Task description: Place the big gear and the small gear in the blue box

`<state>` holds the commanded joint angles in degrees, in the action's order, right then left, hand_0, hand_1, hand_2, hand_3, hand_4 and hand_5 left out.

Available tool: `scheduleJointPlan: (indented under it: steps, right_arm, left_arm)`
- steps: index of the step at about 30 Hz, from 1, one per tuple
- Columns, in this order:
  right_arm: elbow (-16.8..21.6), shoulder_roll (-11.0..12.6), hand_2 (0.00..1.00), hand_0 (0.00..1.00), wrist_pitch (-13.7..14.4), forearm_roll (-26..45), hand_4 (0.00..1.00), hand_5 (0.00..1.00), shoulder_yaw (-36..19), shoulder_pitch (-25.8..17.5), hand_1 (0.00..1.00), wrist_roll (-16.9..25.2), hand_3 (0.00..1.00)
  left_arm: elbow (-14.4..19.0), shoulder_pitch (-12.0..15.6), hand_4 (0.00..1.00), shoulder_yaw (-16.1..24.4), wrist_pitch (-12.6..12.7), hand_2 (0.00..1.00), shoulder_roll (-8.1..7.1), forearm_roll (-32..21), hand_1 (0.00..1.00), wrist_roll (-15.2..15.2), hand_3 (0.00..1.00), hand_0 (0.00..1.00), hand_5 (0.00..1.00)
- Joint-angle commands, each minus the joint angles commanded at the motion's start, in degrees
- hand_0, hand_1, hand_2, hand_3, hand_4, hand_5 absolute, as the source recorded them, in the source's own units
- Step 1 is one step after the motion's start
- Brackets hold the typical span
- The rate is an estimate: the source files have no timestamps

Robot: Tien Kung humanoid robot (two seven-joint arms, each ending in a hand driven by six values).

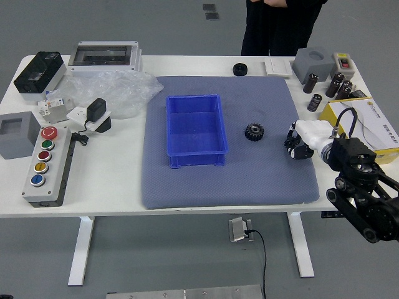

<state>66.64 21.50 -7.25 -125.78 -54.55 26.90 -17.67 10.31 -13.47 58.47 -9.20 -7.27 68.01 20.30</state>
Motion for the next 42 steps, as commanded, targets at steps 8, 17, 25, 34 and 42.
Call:
scheduleJointPlan:
  steps: [8, 17, 25, 34, 42]
  right_arm:
    - [3.8, 0.6, 0.425, 0.55, -0.6, 0.1, 0.48, 0.197, -0.3, 3.3, 0.441, -0.6, 0.44]
    - [7.7, -1.0, 0.427, 0.559, -1.3, 0.2, 0.464, 0.189, 1.0, 8.8, 0.442, -1.2, 0.439]
    - [6.5, -5.7, 0.425, 0.562, -1.2, 0.3, 0.463, 0.189, 2.5, 12.1, 0.442, -1.0, 0.435]
    - [1.6, -13.4, 0.426, 0.565, -0.3, 0.5, 0.46, 0.184, 3.8, 14.3, 0.443, -0.4, 0.433]
    - [-2.1, -18.2, 0.427, 0.565, 0.0, 0.4, 0.46, 0.184, 5.7, 15.2, 0.443, -0.1, 0.434]
  left_arm:
    - [0.0, -0.1, 0.66, 0.0, 0.0, 0.779, -0.28, -0.1, 0.785, 0.0, 0.753, 0.825, 0.381]
    - [0.0, 0.0, 0.66, -0.2, 0.0, 0.779, -0.54, -0.1, 0.785, 0.0, 0.753, 0.825, 0.381]
    - [0.0, 0.1, 0.66, -0.1, -0.1, 0.779, -0.62, 0.4, 0.785, 0.1, 0.753, 0.825, 0.38]
    - [0.0, 0.2, 0.661, -0.1, -0.3, 0.779, -0.7, 0.9, 0.785, 0.1, 0.754, 0.825, 0.381]
    - [0.0, 0.4, 0.66, -0.3, -0.3, 0.779, -0.49, 0.7, 0.785, 0.2, 0.753, 0.825, 0.38]
